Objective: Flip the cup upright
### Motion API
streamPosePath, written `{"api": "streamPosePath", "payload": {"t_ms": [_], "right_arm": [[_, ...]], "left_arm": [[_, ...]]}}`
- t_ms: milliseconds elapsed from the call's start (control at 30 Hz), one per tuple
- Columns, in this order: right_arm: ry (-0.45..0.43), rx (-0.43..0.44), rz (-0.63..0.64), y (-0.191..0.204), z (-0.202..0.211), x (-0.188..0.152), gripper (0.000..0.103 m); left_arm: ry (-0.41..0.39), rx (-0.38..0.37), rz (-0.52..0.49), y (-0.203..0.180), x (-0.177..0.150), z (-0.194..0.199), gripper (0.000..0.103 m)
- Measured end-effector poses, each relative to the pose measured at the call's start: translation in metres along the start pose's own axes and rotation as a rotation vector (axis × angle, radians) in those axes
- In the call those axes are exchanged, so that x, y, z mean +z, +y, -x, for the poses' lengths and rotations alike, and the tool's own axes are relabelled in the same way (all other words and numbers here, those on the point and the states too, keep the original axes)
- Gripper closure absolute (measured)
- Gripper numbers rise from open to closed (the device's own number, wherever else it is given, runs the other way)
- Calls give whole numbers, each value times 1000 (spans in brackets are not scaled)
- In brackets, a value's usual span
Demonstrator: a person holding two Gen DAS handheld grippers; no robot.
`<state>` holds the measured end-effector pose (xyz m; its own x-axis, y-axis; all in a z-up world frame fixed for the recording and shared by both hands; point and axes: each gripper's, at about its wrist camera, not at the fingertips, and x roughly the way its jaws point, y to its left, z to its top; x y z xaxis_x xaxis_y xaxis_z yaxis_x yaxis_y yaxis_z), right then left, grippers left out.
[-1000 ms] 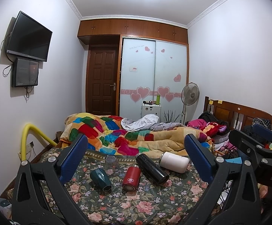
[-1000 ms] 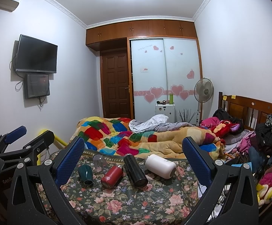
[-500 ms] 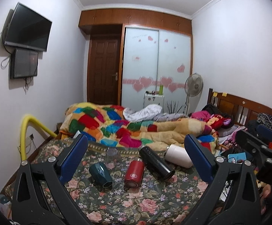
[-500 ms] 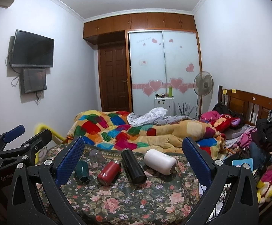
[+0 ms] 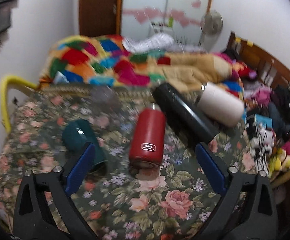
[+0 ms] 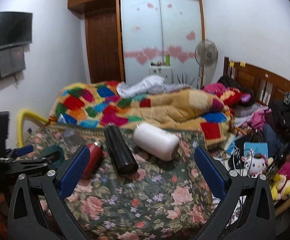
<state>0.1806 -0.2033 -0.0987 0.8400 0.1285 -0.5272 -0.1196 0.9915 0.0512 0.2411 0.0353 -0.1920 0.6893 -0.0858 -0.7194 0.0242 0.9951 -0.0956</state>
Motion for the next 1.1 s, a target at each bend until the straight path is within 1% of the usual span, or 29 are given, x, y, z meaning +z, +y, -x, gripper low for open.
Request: {"api": "streamPosePath", "payload": {"t_ms": [33, 133, 167, 367, 533, 633, 800, 900, 1100], "right_arm": [[17, -2, 1, -1, -6, -2, 0], [65, 3, 5, -2, -26, -7, 0], [79, 9, 6, -1, -32, -7, 0], [138, 34, 13, 4, -61, -11, 0], [151, 39, 12, 7, -70, -11, 0], [155, 35, 7, 5, -74, -10, 0], [152, 24, 2, 2, -73, -9, 0], [146, 18, 1, 0, -69, -8, 0], [135, 11, 6, -3, -57, -10, 0]], "left_arm": [[21, -3, -7, -2, 1, -12, 10], [74, -6, -27, -6, 2, -49, 14], [86, -6, -32, -7, 2, -58, 15], [164, 3, -63, -11, 1, -106, 29], [170, 31, -96, -18, 4, -128, 36], [153, 54, -113, -20, 5, -133, 41], [138, 72, -128, -22, 1, -130, 41], [130, 58, -137, -23, -3, -115, 41], [118, 17, -163, -36, -19, -70, 41]]}}
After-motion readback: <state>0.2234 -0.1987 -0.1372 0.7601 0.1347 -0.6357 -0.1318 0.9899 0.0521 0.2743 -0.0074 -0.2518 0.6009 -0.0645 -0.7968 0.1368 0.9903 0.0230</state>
